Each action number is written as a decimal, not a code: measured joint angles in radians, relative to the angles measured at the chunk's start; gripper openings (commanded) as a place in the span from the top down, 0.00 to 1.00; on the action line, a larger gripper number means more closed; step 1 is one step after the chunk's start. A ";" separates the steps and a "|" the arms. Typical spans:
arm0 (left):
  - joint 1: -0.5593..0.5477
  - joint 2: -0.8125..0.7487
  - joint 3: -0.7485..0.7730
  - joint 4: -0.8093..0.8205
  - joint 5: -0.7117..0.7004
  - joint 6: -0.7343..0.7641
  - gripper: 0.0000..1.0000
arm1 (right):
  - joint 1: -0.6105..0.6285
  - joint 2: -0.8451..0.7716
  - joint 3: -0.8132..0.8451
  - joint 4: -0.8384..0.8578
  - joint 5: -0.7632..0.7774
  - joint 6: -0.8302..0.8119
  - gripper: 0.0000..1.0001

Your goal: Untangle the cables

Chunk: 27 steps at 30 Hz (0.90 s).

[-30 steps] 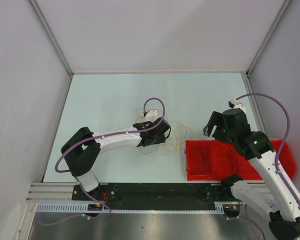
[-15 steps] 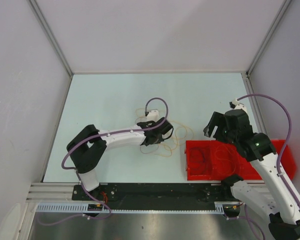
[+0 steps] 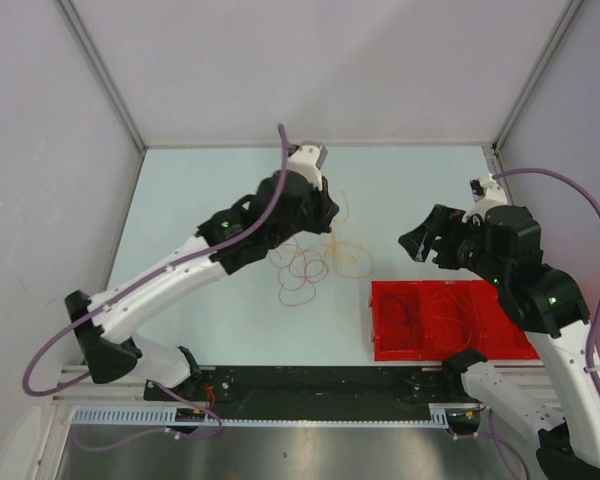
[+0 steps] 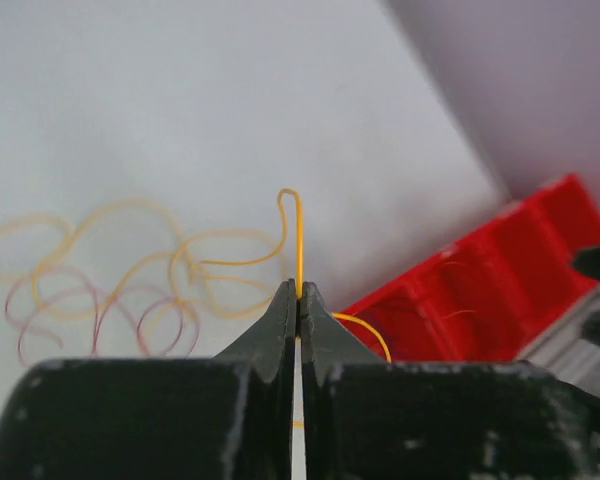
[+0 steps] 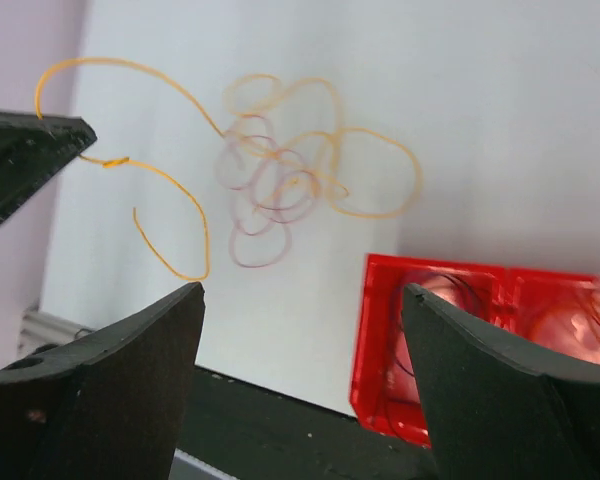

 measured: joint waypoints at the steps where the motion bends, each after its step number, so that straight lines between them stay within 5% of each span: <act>1: 0.000 -0.024 0.045 0.002 0.040 0.049 1.00 | 0.000 -0.003 0.019 0.017 -0.037 -0.010 0.16; 8: -0.003 -0.152 0.187 -0.051 0.292 0.266 1.00 | 0.000 -0.031 0.128 0.111 -0.280 -0.077 0.21; 16: -0.003 -0.213 0.211 -0.085 0.406 0.335 1.00 | 0.000 -0.042 0.182 0.165 -0.390 -0.080 0.23; 27: -0.003 -0.318 0.034 -0.027 0.575 0.334 1.00 | 0.040 -0.064 -0.073 0.245 -0.500 -0.068 0.24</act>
